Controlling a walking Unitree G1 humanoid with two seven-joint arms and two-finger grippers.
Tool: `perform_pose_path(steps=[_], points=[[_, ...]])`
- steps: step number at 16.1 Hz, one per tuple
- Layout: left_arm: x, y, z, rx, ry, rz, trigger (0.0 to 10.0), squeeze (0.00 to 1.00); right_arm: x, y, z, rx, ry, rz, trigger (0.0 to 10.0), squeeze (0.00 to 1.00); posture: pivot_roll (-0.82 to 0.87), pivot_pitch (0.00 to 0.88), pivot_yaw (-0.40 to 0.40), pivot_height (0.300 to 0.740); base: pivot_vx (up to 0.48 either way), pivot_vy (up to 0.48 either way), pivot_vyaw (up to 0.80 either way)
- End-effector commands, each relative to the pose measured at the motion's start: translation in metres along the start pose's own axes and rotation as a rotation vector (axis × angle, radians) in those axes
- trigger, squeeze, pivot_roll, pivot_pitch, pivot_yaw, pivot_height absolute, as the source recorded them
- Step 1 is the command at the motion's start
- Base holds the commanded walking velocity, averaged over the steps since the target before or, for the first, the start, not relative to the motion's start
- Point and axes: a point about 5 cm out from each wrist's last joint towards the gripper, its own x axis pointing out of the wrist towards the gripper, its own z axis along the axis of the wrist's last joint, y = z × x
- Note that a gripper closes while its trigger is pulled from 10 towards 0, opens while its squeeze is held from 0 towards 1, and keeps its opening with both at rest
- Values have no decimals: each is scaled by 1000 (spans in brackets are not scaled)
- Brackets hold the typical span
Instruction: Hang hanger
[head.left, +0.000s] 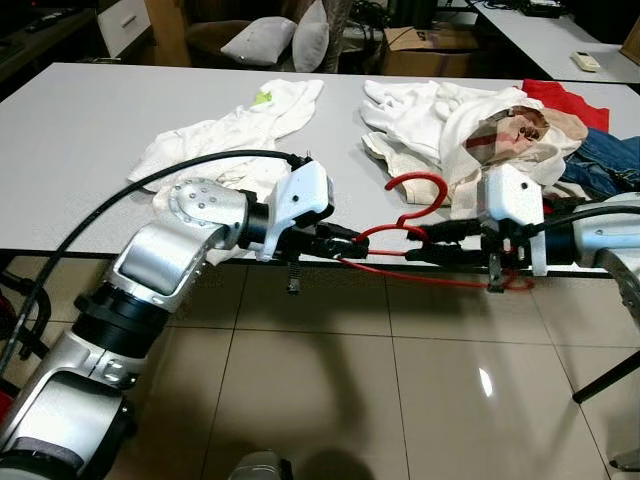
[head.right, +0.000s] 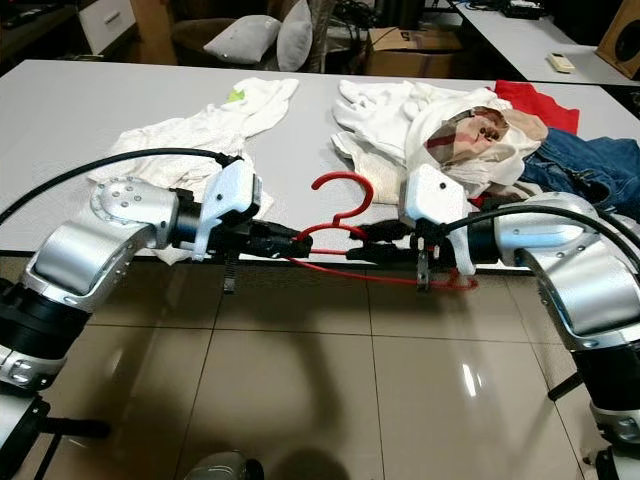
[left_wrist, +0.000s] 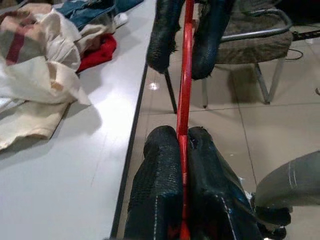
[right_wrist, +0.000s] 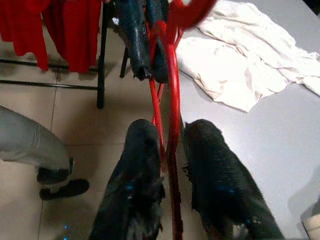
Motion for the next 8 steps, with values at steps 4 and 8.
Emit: perform_pose_path(steps=[4,8], points=[[-6,2,7,40,1,-29,0,0,-9,-1,5,-27,-29,13,10000,702,57,0,-2,740,0,0,0],[-5,1,5,47,8,-32,0,0,-8,-4,5,-33,-26,18,10000,0,53,0,-8,740,0,0,0]])
